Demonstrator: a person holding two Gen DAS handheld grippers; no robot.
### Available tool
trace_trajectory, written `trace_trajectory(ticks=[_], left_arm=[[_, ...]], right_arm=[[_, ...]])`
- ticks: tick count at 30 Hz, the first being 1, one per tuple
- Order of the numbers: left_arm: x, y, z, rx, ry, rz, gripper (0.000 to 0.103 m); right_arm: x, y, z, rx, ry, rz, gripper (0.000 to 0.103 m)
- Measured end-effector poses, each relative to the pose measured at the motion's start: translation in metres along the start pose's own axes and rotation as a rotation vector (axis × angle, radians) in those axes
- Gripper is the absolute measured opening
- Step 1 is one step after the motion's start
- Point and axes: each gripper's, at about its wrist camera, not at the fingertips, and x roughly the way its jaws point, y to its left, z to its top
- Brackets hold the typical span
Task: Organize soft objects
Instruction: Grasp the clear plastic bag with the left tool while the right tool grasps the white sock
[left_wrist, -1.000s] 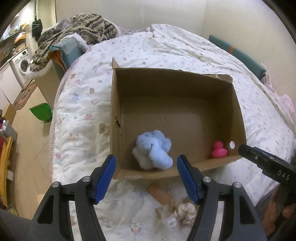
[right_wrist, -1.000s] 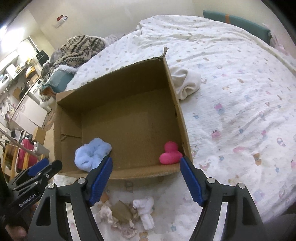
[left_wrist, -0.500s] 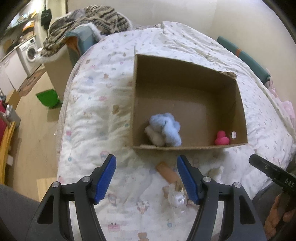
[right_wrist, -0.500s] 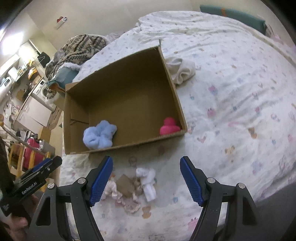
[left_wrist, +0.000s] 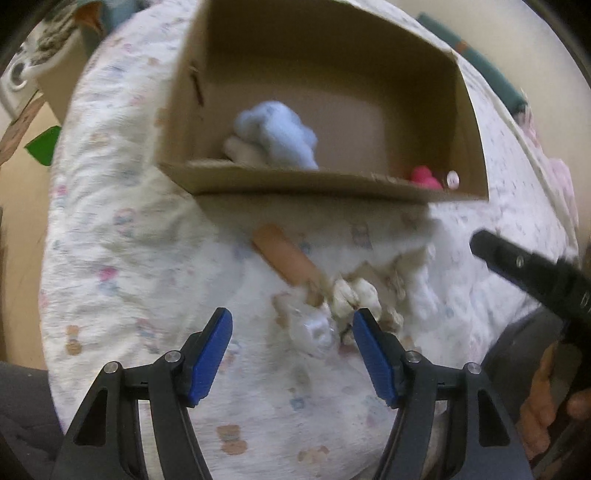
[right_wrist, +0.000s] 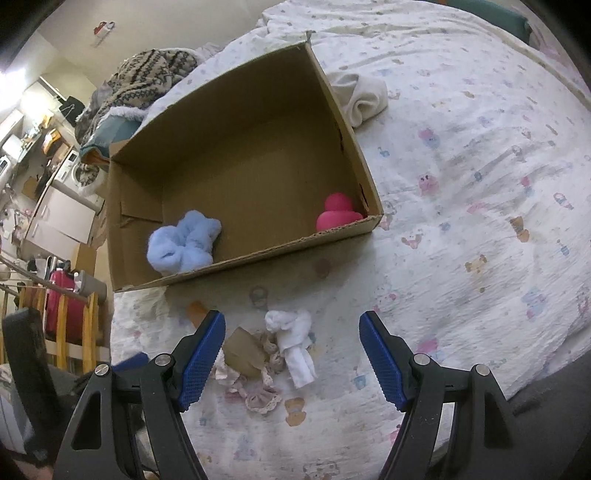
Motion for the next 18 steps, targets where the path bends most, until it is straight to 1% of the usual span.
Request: trace_trajectory(ticks=[4, 5, 6, 8, 9, 10, 12, 14, 15, 18], left_arm=[[0.012, -0.004, -0.001, 0.004, 0.045, -0.001, 0.039], [0.014, -0.003, -0.001, -0.004, 0.058, -0.01, 0.037], [0.018, -0.002, -0.002, -0.015, 0.073, -0.018, 0.032], [0.023, -0.001, -0.001, -0.039, 0.105, -0.048, 0.021], [0.025, 0.002, -0.001, -0.057, 0.119, -0.067, 0.013], [0.025, 0.005, 0.0, -0.077, 0.119, -0.081, 0.013], [0.017, 0.01, 0.003, -0.079, 0.09, -0.067, 0.013], [0.005, 0.014, 0.005, -0.085, 0.059, -0.05, 0.013], [0.0, 0.017, 0.005, -0.089, 0.046, -0.036, 0.013], [-0.009, 0.023, 0.005, -0.084, 0.012, 0.038, 0.013]], right_arm=[[0.003, 0.0, 0.001, -0.001, 0.011, 0.0, 0.08], [0.004, 0.0, 0.001, -0.001, 0.014, 0.001, 0.08], [0.005, 0.0, 0.001, -0.001, 0.018, 0.002, 0.08], [0.007, 0.0, 0.002, -0.001, 0.025, 0.002, 0.08], [0.008, 0.0, 0.002, -0.001, 0.028, 0.002, 0.079], [0.009, 0.001, 0.003, -0.001, 0.032, 0.001, 0.079], [0.011, 0.001, 0.003, 0.003, 0.044, 0.008, 0.079], [0.015, -0.002, 0.004, 0.024, 0.065, 0.033, 0.079], [0.018, -0.005, 0.005, 0.042, 0.08, 0.049, 0.079], [0.027, -0.015, 0.005, 0.1, 0.132, 0.086, 0.079]])
